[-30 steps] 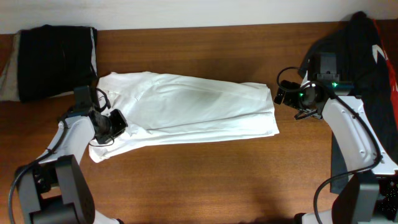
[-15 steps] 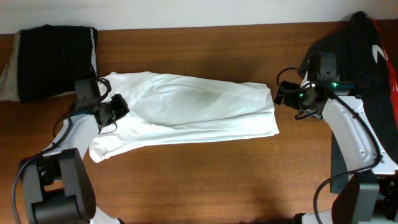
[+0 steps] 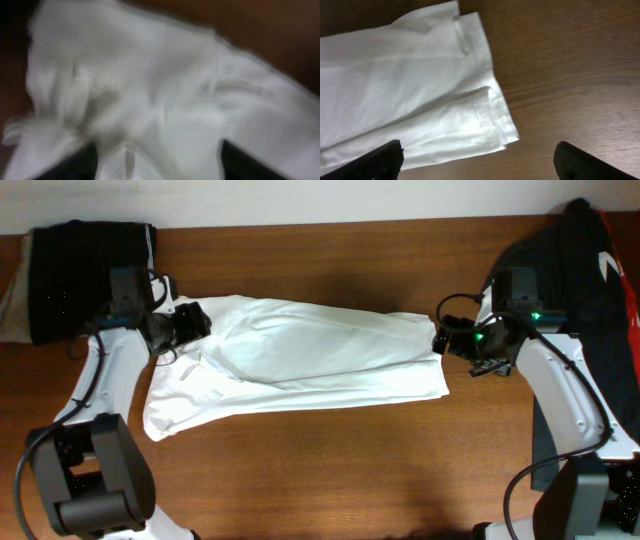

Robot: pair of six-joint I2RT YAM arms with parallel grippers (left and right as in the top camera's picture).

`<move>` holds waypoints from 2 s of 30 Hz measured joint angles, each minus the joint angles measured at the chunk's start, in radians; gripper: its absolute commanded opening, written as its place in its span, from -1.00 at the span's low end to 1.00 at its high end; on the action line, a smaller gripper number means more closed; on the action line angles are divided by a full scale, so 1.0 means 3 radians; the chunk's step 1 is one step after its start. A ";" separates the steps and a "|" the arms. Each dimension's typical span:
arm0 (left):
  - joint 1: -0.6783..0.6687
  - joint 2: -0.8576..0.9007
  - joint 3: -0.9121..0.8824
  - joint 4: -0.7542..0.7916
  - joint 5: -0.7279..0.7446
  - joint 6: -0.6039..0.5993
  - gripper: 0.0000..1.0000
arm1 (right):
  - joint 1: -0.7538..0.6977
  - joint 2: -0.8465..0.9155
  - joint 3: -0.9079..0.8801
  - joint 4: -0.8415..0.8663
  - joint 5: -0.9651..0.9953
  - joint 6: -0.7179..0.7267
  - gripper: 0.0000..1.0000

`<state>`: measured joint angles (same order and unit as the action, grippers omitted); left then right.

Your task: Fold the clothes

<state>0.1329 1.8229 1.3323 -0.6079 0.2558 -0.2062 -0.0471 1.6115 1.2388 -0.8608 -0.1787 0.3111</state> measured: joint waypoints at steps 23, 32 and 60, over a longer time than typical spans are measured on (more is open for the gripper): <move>0.0000 0.0003 0.0116 -0.0804 0.0056 0.0093 0.98 | 0.0343 0.0857 0.0000 0.0004 -0.0076 0.0198 0.31; 0.0000 0.0003 0.0116 -0.0804 0.0056 0.0093 0.98 | 0.0343 0.0858 -0.0181 0.0226 -0.0060 0.0200 0.30; 0.0000 0.0005 0.0116 -0.0615 0.0045 0.0093 0.96 | 0.0343 0.0858 -0.0210 0.1348 0.0324 0.0245 -0.92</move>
<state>0.1329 1.8244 1.3670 -0.7925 0.2691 -0.1783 0.0559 1.8690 1.1759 -0.4564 -0.0814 0.3847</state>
